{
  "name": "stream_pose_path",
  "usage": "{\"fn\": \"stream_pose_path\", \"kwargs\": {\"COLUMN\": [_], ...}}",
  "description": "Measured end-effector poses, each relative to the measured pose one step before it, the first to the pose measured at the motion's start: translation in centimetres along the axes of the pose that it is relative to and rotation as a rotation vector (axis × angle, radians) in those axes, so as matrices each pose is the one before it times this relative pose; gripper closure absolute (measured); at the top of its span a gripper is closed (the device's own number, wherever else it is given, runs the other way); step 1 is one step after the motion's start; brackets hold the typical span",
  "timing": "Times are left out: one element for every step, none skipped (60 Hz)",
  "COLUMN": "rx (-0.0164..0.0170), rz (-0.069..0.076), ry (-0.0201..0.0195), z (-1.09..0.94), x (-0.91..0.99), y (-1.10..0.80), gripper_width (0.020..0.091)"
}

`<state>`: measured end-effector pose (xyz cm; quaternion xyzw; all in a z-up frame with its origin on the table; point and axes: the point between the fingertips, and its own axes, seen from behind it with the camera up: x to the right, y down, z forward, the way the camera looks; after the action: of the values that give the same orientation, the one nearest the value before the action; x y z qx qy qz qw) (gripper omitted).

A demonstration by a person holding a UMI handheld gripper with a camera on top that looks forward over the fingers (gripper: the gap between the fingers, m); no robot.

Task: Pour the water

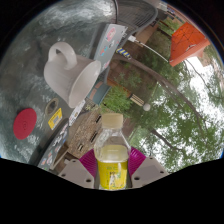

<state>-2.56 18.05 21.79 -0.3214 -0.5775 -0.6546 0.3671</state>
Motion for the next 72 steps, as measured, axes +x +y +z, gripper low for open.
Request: {"fn": "stream_pose_path", "kwargs": {"rx": [0.02399, 0.02266, 0.01049, 0.00989, 0.00577, -0.01066, 0.00347, 0.00251, 0.03121, -0.0018, -0.0038, -0.04264, 0.03396, -0.00263, 0.00011, 0.00166, 0.0047, 0.00318, 0.003, 0.0039, 0.00616, 0.00744, 0.00238, -0.00031, -0.00208, -0.00506, -0.0091, -0.01102, -0.04603, 0.01204, -0.01773, -0.0339, -0.0003, -0.0101, -0.00958, -0.00872, -0.00395, -0.00529, -0.00069, 0.00402, 0.0048, 0.0081, 0.00693, 0.00617, 0.00549, 0.00142, -0.00209, -0.00288, -0.0021, -0.00226, -0.00594, -0.00509, -0.00419, -0.00439, -0.00581, -0.00708, -0.00659, -0.00606, -0.00431, -0.00319, -0.00137, -0.00221, -0.00228, -0.00332, -0.00323, -0.00477, -0.00485, -0.00383, -0.00466, -0.00543, -0.00692, -0.00948], "rz": [-0.0674, -0.0556, -0.0518, -0.0515, -0.0519, -0.0437, -0.0394, -0.0304, -0.0257, -0.014, -0.007, -0.0057, 0.0042, 0.0039, 0.0047, 0.0042, 0.0025, -0.0003, -0.0008, 0.0021, 0.0083, 0.0188, 0.0325, 0.047, 0.06, 0.074, 0.0877, 0.1002, 0.1161, 0.1161, 0.1345, 0.1561, 0.1388, 0.1576, 0.1613, 0.1614, 0.1576, 0.1503, 0.142, 0.1317, 0.1173, 0.1035, 0.0892, 0.0743, 0.0566, 0.0423, 0.0289, 0.0104, -0.0009, -0.0115, -0.0193, -0.017, -0.0157, -0.0137, -0.0093, -0.0088, -0.0081, -0.0076, -0.005, -0.0033, -0.0076, -0.006, -0.003, -0.0016, -0.0007, -0.0029, -0.0054, -0.0059, -0.0066, -0.0058, -0.0043, -0.0052], "ry": [-0.02466, -0.02074, -0.00162, 0.00074, 0.00162, 0.01708, 0.01109, 0.01309, -0.0008, 0.01043, 0.00839, 0.02169, -0.01926, -0.00238, -0.00341, -0.00229, -0.00337, 0.0009, 0.003, 0.00499, 0.00483, 0.00318, 0.00412, 0.0019, 0.00139, -0.00101, 0.00056, 0.00097, 0.05098, -0.05187, -0.00005, 0.05699, -0.07377, -0.01686, -0.02268, -0.02789, -0.03489, -0.03391, -0.03257, -0.03134, -0.02444, -0.01808, -0.01208, -0.00876, -0.00737, -0.00908, -0.0106, -0.00868, -0.00447, -0.00274, -0.0005, 0.00259, 0.00391, 0.00214, -0.00057, -0.00456, -0.00802, -0.00996, -0.0109, -0.00578, -0.00363, -0.00213, -0.00113, -0.00152, 0.00124, 0.00038, 0.00114, 0.00248, 0.00212, 0.00685, 0.00386, 0.00319], "z": [0.109, 0.326, 0.033, 0.095, 0.008, 0.202, 0.023, -0.034, 0.453, -0.003, -0.028, -0.758, 1.16, -0.09, -0.101, -0.118, 0.536, -0.122, -0.095, -0.091, -0.035, 0.484, -0.061, -0.074, -0.191, 0.371, -0.151, -0.155, -2.226, 2.484, -0.238, -2.102, 2.001, -0.341, -0.363, -0.389, 0.261, -0.403, -0.4, 0.1, -0.384, -0.372, -0.374, 0.317, -0.287, -0.258, -0.242, 0.423, -0.186, -0.141, -0.443, -0.118, -0.119, -0.115, 0.346, 1.328, 0.007, -0.009, -0.025, 0.375, 0.233, 0.153, 0.175, 0.192, 0.125, 0.062, 0.167, 0.176, 0.16, 0.176, -0.171, 0.122], "x": [-0.904, 0.125, -0.123, -0.069, -0.005, 0.004, 0.361, 0.427, 0.644, 0.441, 0.4, 0.019, 0.264, 0.139, 0.08, 0.074, -0.191, 0.096, 0.139, 0.17, 0.119, 0.049, 0.253, 0.225, 0.193, -0.042, 0.27, 0.301, 0.036, 0.369, 0.326, -0.38, 0.538, -0.055, -0.204, -0.335, -0.454, -0.49, -0.443, -0.145, -0.217, -0.052, 0.078, 0.748, 0.226, 0.14, 0.072, 0.555, 0.211, 0.231, 0.529, 0.303, 0.298, 0.235, 0.074, 0.135, -0.109, -0.168, -0.204, -0.012, 0.201, -0.008, -0.007, -0.008, -0.056, 0.264, 0.035, 0.06, 0.06, 0.186, 0.261, 0.095], "y": [-0.15, -0.565, -0.499, -0.391, -0.242, -0.506, -0.115, -0.083, 0.188, 0.142, 0.209, 0.178, 0.144, 0.152, 0.12, 0.059, -0.02, 0.005, -0.015, -0.047, -0.093, 0.056, 0.01, 0.051, 0.261, 0.427, 0.337, 0.374, -0.221, 1.461, 0.591, 0.012, 1.069, 0.416, 0.402, 0.397, 0.794, 0.462, 0.351, 0.434, 0.301, 0.257, 0.327, 0.455, 0.429, 0.537, 0.657, 0.462, 0.625, 0.588, 0.543, 0.69, 0.628, 0.591, 0.823, 0.34, 0.571, 0.528, 0.451, 0.491, 0.042, 0.311, 0.291, 0.25, 0.314, 0.03, 0.243, 0.263, 0.243, 0.303, 0.34, 0.423], "gripper_width": [0.0735, 0.0734, 0.0736, 0.0734, 0.0736, 0.0735, 0.0733, 0.0731, 0.0732, 0.073, 0.0731, 0.073, 0.073, 0.0731, 0.0733, 0.0731, 0.0732, 0.0732, 0.0732, 0.0732, 0.0732, 0.0731, 0.0731, 0.0731, 0.073, 0.0732, 0.0732, 0.0734, 0.0734, 0.0733, 0.0733, 0.0734, 0.0734, 0.0734, 0.0732, 0.0732, 0.0732, 0.0734, 0.0732, 0.0732, 0.073, 0.073, 0.0729, 0.0729, 0.0729, 0.073, 0.0729, 0.073, 0.0731, 0.0731, 0.0731, 0.0731, 0.0731, 0.0731, 0.0731, 0.0732, 0.0732, 0.0727, 0.0723, 0.0723, 0.0722, 0.0724, 0.0724, 0.0723, 0.0725, 0.0724, 0.0724, 0.0721, 0.0711, 0.0714, 0.0714, 0.0713]}}
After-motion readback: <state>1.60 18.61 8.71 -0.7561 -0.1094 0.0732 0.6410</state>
